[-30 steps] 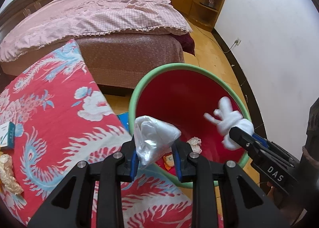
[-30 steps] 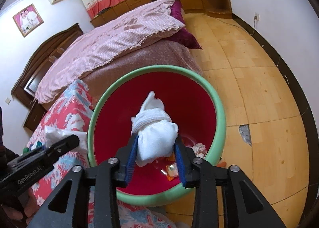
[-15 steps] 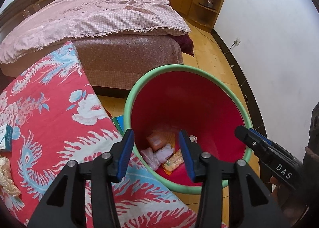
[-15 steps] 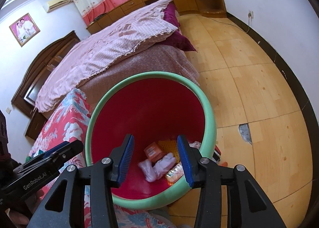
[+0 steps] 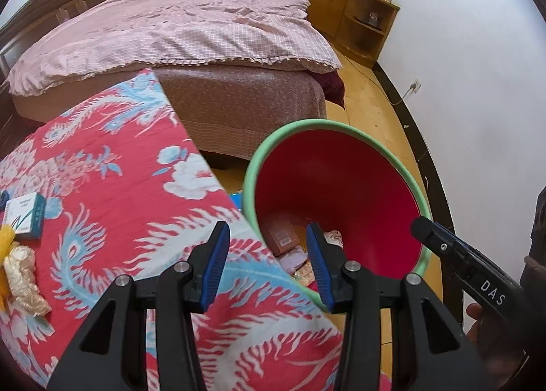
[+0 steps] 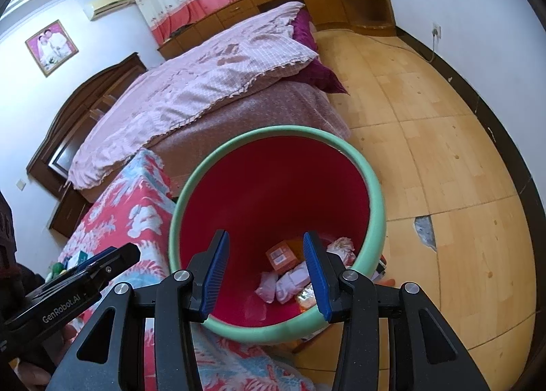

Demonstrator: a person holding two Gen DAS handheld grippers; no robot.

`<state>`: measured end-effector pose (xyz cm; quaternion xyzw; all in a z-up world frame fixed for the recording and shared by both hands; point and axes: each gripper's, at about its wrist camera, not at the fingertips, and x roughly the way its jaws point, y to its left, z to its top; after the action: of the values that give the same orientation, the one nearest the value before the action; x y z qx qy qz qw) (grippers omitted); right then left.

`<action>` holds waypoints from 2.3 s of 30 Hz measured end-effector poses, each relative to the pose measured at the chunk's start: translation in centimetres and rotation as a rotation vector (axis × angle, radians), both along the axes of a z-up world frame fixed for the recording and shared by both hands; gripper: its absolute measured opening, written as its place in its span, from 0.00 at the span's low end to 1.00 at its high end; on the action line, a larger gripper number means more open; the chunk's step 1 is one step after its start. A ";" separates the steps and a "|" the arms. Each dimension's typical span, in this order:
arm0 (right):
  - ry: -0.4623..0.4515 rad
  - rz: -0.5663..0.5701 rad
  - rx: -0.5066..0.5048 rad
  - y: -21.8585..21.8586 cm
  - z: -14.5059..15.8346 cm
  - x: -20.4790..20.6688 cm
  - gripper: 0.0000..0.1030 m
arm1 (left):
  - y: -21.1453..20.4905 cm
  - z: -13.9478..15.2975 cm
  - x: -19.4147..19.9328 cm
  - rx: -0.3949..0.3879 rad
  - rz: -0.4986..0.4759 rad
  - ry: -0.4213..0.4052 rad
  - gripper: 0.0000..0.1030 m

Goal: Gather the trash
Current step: 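Move both open tools back over the table toward the remaining trash, then grasp the orange peel with the left tool while the right tool grasps the crumpled white wrap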

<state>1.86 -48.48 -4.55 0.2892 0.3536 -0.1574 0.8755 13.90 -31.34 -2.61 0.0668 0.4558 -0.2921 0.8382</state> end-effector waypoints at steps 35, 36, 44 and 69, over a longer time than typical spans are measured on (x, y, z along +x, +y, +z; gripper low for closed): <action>-0.054 0.251 -0.057 13.0 4.0 3.2 0.45 | 17.9 3.9 -0.8 -0.079 0.316 -0.080 0.45; -0.053 0.260 -0.059 13.5 4.0 3.4 0.45 | 18.6 3.9 -0.8 -0.077 0.328 -0.084 0.45; -0.034 0.323 -0.062 16.6 3.7 4.7 0.47 | 23.5 3.7 -0.1 -0.052 0.414 -0.098 0.45; 0.058 0.429 -0.069 23.0 0.7 10.1 0.49 | 32.4 -2.2 5.2 -0.047 0.556 0.016 0.49</action>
<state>12.00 -25.44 -3.88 0.1725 0.4266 0.0124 0.8878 19.12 1.04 -4.77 -0.0824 0.4562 -0.0616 0.8839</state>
